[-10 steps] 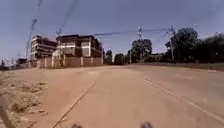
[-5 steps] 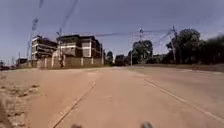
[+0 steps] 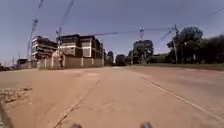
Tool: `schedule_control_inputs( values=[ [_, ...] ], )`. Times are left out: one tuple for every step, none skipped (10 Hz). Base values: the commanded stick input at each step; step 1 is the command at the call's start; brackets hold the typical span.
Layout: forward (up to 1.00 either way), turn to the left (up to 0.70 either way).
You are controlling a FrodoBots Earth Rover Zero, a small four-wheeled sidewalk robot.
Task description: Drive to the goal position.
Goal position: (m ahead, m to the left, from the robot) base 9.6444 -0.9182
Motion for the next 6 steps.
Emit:
schedule_control_inputs(
  values=[
    [0.85, 0.00],
    [0.85, 0.00],
    [0.85, 0.00],
    [0.85, 0.00],
    [0.85, 0.00],
    [0.85, 0.00]
  ],
)
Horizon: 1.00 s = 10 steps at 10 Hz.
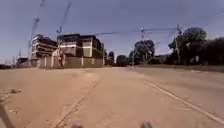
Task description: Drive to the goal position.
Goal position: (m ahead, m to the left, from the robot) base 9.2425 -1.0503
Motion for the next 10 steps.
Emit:
schedule_control_inputs(
  values=[
    [0.85, 0.00],
    [0.85, 0.00],
    [0.85, 0.00],
    [0.85, 0.00],
    [0.85, 0.00],
    [0.85, 0.00],
    [0.85, 0.00],
    [0.85, 0.00],
    [0.85, 0.00],
    [0.85, 0.00]
  ],
)
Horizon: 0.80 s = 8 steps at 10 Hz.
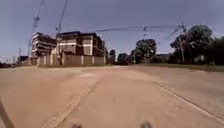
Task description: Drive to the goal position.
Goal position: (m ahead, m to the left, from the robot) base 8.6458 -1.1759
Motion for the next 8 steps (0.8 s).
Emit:
schedule_control_inputs(
  values=[
    [0.85, 0.00],
    [0.85, 0.00],
    [0.85, 0.00],
    [0.85, 0.00],
    [0.85, 0.00],
    [0.85, 0.00],
    [0.85, 0.00],
    [0.85, 0.00]
  ],
)
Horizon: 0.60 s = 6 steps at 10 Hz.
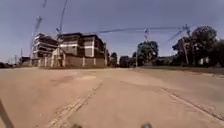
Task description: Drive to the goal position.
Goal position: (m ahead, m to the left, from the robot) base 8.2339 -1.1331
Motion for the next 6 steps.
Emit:
schedule_control_inputs(
  values=[
    [0.85, 0.00],
    [0.85, 0.00],
    [0.85, 0.00],
    [0.85, -0.16],
    [0.85, -0.21],
    [0.85, -0.26]
  ],
)
